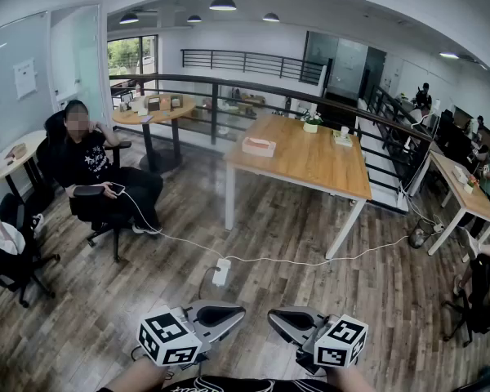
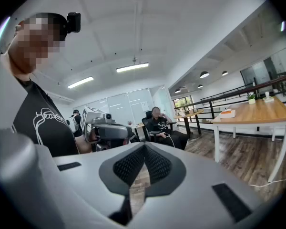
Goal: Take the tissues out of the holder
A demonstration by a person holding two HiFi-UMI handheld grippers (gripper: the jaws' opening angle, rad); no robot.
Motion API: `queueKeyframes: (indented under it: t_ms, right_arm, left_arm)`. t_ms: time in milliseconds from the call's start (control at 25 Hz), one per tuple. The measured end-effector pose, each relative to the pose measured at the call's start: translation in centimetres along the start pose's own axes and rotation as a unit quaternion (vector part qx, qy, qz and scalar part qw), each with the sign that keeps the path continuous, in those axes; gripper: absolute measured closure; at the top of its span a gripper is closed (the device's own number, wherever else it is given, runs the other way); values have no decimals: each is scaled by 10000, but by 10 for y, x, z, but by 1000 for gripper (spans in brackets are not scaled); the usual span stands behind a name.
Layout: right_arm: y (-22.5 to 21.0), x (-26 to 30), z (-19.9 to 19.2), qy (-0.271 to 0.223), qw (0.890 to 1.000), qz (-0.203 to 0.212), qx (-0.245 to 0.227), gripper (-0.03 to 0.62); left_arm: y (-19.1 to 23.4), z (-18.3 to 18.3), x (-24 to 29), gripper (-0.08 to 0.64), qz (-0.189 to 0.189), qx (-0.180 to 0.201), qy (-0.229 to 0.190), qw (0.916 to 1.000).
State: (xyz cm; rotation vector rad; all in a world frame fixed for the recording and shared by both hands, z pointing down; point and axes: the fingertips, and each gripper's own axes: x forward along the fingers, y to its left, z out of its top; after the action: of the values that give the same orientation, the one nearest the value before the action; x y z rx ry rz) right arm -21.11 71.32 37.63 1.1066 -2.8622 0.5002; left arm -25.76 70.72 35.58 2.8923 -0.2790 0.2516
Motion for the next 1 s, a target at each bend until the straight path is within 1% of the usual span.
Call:
queueKeyframes:
  t_ms: [320, 440, 720, 1000]
  right_arm:
    - [2, 13, 2, -47, 9999, 86, 39, 576]
    - [1, 19, -1, -51, 9998, 149, 122, 577]
    - [-8, 38, -4, -105, 9993, 153, 322, 575]
    - [-9, 62, -6, -75, 9998, 81, 151, 575]
  left_arm:
    - [12, -4, -5, 546, -20, -39, -8, 10000]
    - [17, -6, -5, 546, -30, -53, -4, 10000]
    - [39, -12, -13, 546, 15, -173, 5, 9998]
    - [60, -15, -24, 546, -14, -195, -43, 9998]
